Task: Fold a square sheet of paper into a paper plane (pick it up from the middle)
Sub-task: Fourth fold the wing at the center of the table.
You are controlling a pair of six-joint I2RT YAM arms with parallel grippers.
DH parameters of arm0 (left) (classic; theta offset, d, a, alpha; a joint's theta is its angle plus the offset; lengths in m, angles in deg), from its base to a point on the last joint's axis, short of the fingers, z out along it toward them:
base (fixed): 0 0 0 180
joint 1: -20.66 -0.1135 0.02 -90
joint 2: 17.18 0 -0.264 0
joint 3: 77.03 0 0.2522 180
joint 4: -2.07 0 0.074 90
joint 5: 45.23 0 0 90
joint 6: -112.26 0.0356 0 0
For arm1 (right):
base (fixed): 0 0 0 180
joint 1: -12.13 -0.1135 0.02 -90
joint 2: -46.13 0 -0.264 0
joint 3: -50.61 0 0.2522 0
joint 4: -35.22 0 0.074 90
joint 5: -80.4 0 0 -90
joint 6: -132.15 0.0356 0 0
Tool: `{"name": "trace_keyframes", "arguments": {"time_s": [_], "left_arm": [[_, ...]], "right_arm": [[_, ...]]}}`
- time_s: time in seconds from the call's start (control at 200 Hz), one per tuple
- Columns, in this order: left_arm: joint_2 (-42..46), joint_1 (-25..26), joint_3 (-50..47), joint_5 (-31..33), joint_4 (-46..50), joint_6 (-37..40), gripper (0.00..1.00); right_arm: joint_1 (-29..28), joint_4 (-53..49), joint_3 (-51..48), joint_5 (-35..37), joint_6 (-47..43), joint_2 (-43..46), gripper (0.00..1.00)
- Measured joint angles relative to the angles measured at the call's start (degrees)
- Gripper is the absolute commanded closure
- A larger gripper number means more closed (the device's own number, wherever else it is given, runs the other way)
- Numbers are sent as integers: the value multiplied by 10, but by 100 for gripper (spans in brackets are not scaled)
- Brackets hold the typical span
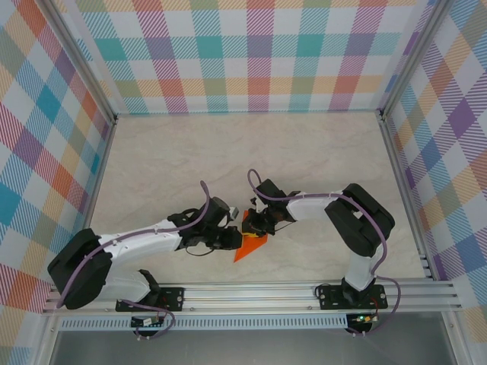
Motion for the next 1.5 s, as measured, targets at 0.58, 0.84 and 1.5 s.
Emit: {"name": "trace_keyframes", "arguments": {"time_s": [0.58, 0.84, 1.5], "left_arm": [[-63, 0, -76, 11, -122, -30, 92], [-57, 0, -80, 15, -125, -33, 93], [-49, 2, -63, 30, -81, -37, 91]], "right_arm": [[0, -6, 5, 0, 0, -1, 85], [0, -46, 24, 22, -4, 4, 83], [4, -38, 17, 14, -12, -3, 88]]}}
